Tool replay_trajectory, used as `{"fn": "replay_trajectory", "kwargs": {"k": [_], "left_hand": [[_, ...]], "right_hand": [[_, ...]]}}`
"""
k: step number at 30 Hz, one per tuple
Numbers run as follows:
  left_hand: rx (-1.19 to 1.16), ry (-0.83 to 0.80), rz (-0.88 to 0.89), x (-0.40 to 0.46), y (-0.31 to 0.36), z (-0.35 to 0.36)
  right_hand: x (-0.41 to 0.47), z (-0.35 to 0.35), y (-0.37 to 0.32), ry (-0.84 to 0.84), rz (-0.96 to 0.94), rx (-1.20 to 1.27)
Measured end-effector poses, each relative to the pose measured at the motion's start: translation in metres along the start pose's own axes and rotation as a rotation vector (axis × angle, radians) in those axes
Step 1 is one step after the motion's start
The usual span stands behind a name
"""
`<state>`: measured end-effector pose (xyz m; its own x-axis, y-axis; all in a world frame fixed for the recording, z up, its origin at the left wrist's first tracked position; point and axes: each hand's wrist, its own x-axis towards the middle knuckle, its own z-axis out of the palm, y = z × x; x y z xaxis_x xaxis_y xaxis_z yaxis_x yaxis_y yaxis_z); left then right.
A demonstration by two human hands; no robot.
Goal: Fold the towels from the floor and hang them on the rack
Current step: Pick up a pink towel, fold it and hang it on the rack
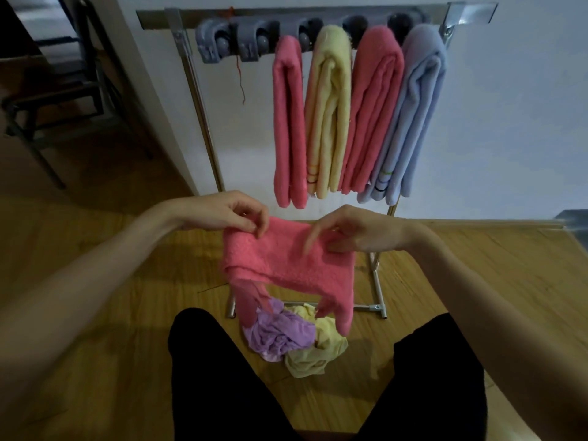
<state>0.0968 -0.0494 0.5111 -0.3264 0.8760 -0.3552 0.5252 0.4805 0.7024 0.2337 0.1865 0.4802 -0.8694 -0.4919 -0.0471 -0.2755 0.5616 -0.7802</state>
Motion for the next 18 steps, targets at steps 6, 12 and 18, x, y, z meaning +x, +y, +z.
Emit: {"fn": "replay_trajectory", "kwargs": {"k": [6, 12, 18], "left_hand": [[0.292, 0.095, -0.061, 0.009, -0.005, -0.004], [0.448, 0.711, 0.043, 0.009, -0.002, 0.002], [0.634, 1.286, 0.154, 0.017, 0.009, -0.022]], "right_hand": [[0.030, -0.001, -0.008, 0.120, 0.156, -0.417], [0.055, -0.016, -0.016, 0.563, 0.094, -0.683], [0.068, -0.052, -0.044, 0.923, 0.028, -0.768]]}}
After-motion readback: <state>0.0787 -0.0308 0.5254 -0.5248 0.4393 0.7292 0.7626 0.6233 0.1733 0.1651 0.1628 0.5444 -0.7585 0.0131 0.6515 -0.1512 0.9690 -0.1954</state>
